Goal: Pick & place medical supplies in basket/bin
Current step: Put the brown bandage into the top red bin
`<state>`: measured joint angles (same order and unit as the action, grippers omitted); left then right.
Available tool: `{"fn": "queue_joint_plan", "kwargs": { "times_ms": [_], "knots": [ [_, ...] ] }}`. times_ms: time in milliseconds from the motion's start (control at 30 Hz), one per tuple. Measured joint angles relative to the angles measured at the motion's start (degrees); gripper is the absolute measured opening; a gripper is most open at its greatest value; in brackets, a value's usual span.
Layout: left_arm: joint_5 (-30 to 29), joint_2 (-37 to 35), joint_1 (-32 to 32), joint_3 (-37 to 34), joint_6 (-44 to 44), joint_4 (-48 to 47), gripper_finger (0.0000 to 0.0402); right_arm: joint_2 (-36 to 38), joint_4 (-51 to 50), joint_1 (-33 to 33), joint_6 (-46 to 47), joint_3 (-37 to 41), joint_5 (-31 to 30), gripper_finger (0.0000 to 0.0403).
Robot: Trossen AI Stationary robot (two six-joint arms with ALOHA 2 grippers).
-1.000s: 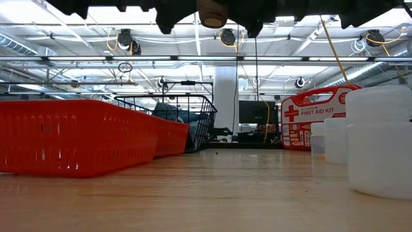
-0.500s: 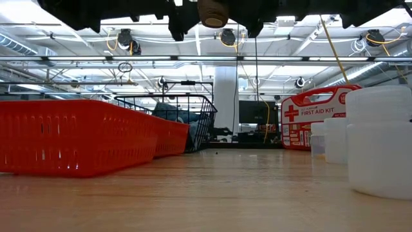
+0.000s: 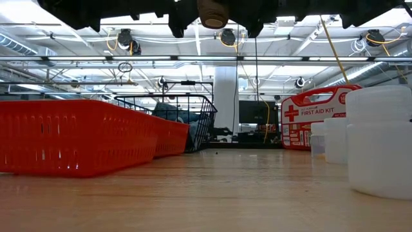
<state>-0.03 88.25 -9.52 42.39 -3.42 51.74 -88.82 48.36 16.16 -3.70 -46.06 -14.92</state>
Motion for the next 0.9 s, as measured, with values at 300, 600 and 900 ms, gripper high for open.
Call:
{"fn": "queue_joint_plan", "kwargs": {
  "times_ms": [300,600,900],
  "knots": [
    [0.2,0.0,0.0,0.0,-0.2,1.9,0.0185,0.0,-0.2,-0.1,0.1,0.0,-0.1,0.0121],
    [0.1,-0.1,0.0,0.0,0.3,1.7,0.0126,0.0,-1.9,-0.3,5.6,0.0,0.0,0.0137],
    [1.1,-9.7,0.0,0.1,-3.8,-7.9,0.0085,6.4,-14.6,-0.3,6.3,0.1,0.0,0.0237]
  ]
}}
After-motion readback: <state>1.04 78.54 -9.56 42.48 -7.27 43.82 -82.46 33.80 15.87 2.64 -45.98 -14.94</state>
